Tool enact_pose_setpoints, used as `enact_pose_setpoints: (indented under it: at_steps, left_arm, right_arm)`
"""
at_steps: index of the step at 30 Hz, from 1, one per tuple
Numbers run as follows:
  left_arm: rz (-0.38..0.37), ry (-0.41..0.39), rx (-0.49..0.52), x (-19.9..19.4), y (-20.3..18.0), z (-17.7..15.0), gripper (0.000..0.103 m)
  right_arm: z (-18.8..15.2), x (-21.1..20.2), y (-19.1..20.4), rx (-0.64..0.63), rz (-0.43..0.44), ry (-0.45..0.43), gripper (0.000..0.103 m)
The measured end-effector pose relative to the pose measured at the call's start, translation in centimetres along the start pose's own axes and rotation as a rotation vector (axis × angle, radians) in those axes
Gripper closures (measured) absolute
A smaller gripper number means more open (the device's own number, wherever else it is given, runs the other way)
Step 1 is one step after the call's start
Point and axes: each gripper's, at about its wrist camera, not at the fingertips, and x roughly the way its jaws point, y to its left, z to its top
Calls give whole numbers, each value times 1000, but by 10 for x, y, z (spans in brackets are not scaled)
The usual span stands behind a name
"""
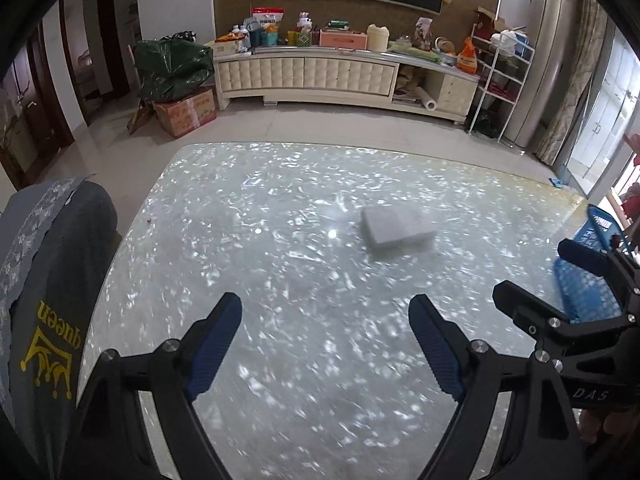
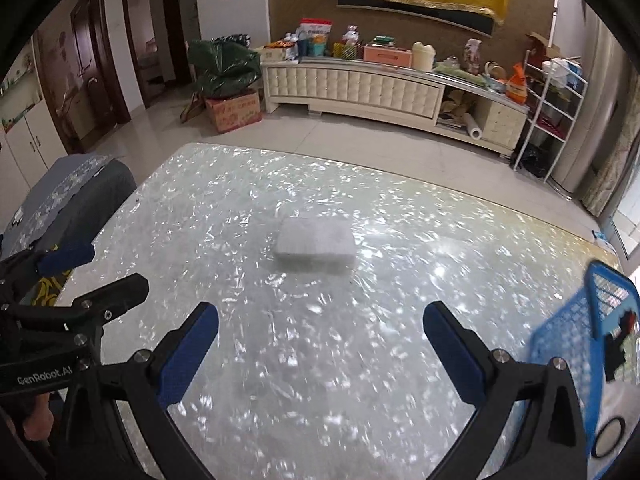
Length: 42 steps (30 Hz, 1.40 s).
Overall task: Organize soft objects
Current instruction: 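Withdraw both open tools from the basket back over the table, then close the right gripper on the white sponge on the table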
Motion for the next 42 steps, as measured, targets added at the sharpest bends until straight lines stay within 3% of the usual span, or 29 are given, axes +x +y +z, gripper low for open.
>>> enact_pose_setpoints:
  at_steps: [10,15,29,38,42]
  left_arm:
    - [22,49,-2,48,29,23,19]
    - [48,76,46,79,32,35,19]
    - [10,130,10,153,56,49,19]
    - [-22,143,2,172,57,53,19]
    - [-34,147,10,175,54,53,19]
  right_arm:
    - [30,50,12,-27,44,40,1]
    - [40,77,15,-12,57,81,1]
    - [46,149,18,-42,19,173,1]
    - [41,171,18,-41,30,211,1]
    - [41,165,14,-45,36,180,14]
